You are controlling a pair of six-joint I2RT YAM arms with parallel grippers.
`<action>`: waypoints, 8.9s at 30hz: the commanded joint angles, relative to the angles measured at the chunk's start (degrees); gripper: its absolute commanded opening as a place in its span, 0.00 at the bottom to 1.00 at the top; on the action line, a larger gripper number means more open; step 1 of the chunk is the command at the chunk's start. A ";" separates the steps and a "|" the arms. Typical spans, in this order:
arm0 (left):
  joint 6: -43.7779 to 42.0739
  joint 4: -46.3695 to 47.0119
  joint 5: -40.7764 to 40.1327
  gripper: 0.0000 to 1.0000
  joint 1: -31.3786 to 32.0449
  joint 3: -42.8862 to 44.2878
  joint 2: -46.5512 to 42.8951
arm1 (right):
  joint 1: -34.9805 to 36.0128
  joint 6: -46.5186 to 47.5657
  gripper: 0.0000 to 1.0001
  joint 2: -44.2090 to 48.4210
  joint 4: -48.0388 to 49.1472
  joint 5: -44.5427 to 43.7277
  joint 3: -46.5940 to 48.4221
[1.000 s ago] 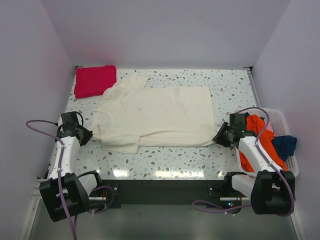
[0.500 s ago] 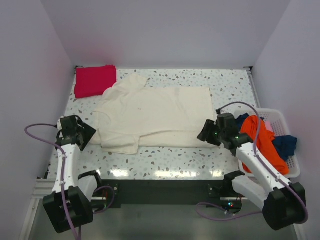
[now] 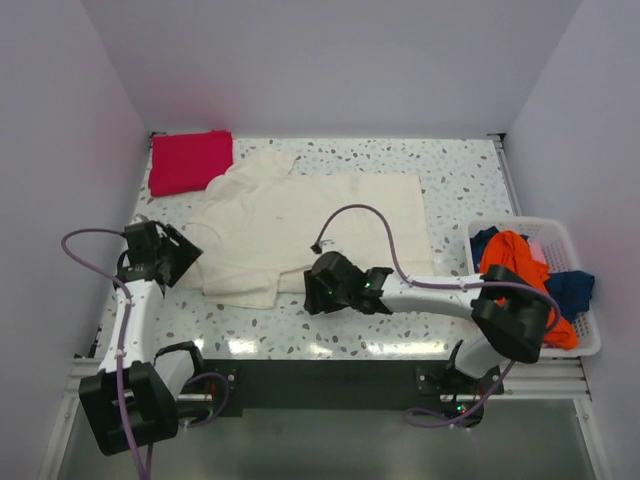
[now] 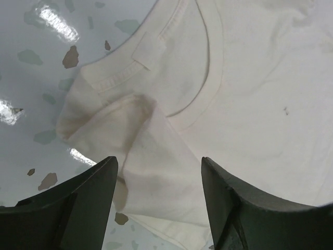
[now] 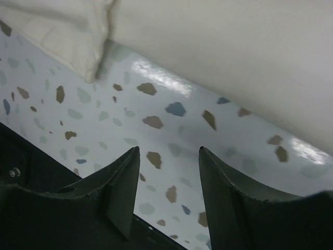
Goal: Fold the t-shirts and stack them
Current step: Fold the tshirt
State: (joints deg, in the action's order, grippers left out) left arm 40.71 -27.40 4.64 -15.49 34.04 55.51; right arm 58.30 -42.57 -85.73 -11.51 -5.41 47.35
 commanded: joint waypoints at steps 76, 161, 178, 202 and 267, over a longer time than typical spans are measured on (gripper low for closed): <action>-6.08 8.77 6.26 0.68 0.37 5.42 10.50 | -12.78 -18.08 0.06 -38.72 28.38 12.00 38.52; -3.09 4.64 -0.24 0.63 9.85 7.54 12.79 | -9.17 8.63 0.24 -38.81 2.64 1.81 54.24; 0.60 7.09 -0.96 0.50 17.51 -1.79 9.88 | -9.70 19.10 0.34 -40.56 -1.94 -2.50 58.02; 1.04 11.49 0.01 0.29 19.00 3.31 16.83 | -10.23 20.15 0.36 -46.63 -5.37 -2.68 62.51; -1.25 15.45 -0.33 0.44 18.74 30.30 41.79 | -14.71 6.00 0.44 -35.03 -2.91 -10.77 47.92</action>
State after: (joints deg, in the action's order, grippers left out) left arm 40.29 -12.95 4.60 3.16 62.33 97.76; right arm 44.49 -37.01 -126.69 -14.39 -14.44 96.03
